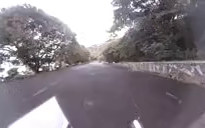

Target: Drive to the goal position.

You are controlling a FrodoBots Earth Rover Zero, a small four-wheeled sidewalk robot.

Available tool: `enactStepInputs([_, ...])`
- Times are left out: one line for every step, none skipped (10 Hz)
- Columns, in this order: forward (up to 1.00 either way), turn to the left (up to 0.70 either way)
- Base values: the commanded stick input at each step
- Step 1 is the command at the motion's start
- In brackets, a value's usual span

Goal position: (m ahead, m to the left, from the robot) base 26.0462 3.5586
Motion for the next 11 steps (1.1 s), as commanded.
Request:
enactStepInputs([1.0, 0.0])
enactStepInputs([1.0, 0.0])
enactStepInputs([1.0, 0.0])
enactStepInputs([1.0, 0.0])
enactStepInputs([1.0, 0.0])
enactStepInputs([1.0, 0.0])
enactStepInputs([1.0, 0.0])
enactStepInputs([1.0, 0.0])
enactStepInputs([1.0, 0.0])
enactStepInputs([1.0, 0.0])
enactStepInputs([1.0, 0.0])
